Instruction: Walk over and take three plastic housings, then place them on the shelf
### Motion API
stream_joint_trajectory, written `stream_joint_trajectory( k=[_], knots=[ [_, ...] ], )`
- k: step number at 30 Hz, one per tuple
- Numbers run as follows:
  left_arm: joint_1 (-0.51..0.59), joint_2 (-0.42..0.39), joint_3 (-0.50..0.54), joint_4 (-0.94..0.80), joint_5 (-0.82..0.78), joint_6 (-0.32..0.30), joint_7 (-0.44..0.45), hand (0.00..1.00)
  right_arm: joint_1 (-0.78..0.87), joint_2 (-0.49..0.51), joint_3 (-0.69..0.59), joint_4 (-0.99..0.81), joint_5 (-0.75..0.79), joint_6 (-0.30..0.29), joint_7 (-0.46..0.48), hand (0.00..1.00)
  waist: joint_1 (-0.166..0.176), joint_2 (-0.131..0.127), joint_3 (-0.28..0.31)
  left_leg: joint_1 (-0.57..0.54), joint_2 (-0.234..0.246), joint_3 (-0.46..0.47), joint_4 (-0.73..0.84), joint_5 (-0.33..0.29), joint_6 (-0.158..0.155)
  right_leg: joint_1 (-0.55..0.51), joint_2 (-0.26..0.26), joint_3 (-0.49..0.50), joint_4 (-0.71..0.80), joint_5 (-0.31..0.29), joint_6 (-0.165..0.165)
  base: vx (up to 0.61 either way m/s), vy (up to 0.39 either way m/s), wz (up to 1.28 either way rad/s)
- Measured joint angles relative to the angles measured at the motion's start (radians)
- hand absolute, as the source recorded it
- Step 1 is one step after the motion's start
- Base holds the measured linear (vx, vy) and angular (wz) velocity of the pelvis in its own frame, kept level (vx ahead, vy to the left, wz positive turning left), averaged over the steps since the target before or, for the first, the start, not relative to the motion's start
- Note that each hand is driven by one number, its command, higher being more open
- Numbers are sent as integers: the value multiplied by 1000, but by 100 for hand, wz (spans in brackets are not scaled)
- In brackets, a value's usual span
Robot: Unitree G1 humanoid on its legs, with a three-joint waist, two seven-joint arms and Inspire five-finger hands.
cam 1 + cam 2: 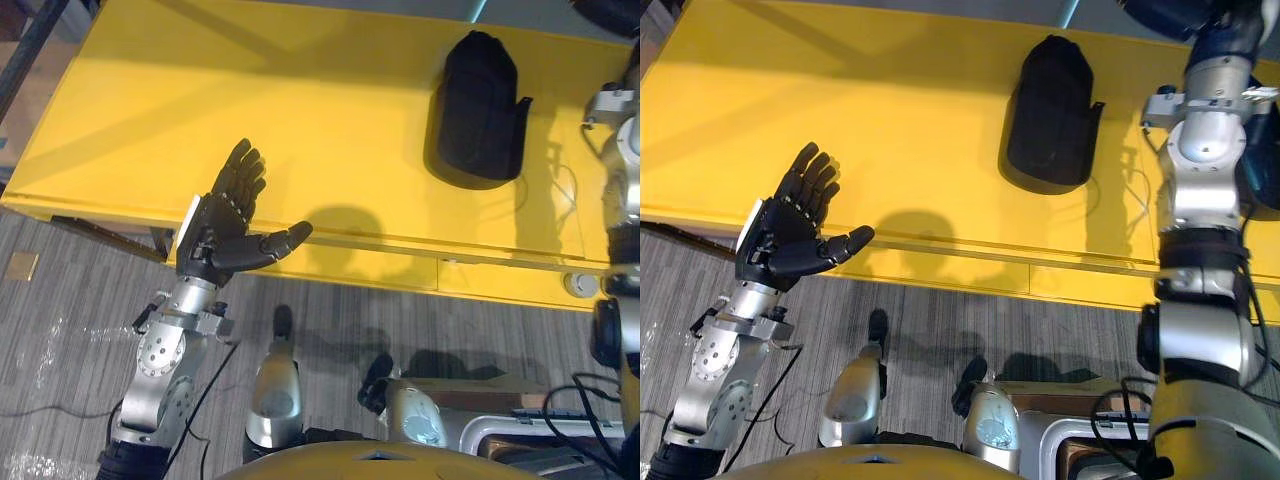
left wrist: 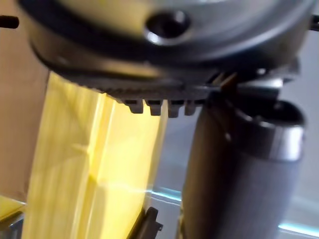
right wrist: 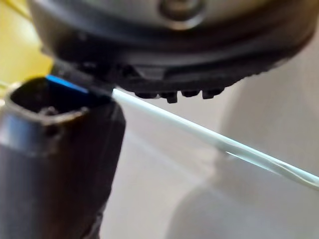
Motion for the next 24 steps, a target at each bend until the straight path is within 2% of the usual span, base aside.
stream_joint_trajectory(
  k=[2,5,7,10,15,18,21,24],
  knots=[
    [2,-14,0,-1,3,0,17,100,137,28,-46,-208,-3,7,-4,100,-21,-24,-26,29,-2,34,-22,-3,1,12,2,27,-26,11,7,64,15,-36],
    [14,-35,-4,-4,4,1,29,100,353,138,-77,-396,-2,53,31,100,-70,-67,-116,54,-10,76,-38,-19,2,16,-2,57,-57,20,17,73,7,-33],
    [14,-50,-8,-6,7,1,34,100,481,204,-107,-477,-2,91,56,100,-92,-72,-154,70,-16,102,-38,-32,3,23,-5,82,-72,26,24,83,18,-37],
    [16,-89,-7,-24,72,2,63,100,680,325,-177,-553,1,129,97,100,-128,-62,-190,95,-18,138,-38,-48,1,33,-5,112,-93,35,28,47,13,-32],
    [19,-165,0,-49,92,-1,93,100,927,500,-237,-644,10,137,138,100,-187,-12,-238,124,-11,188,-39,-63,-6,35,2,156,-107,42,28,31,0,-31],
    [20,-211,-1,-57,103,-23,121,100,1041,613,-211,-708,88,122,134,100,-209,7,-262,142,-2,221,-39,-73,-11,38,13,185,-119,47,25,11,-6,-31],
    [19,-220,-17,-61,143,-48,145,100,1110,704,-151,-715,162,104,135,100,-221,7,-285,150,7,245,-39,-78,-13,37,24,206,-136,55,24,-1,-10,-25],
    [19,-221,-32,-61,155,-55,145,100,1157,723,-94,-715,157,99,156,100,-223,11,-299,149,6,266,-40,-82,-11,32,26,227,-159,73,26,-10,12,-23]
  ],
)
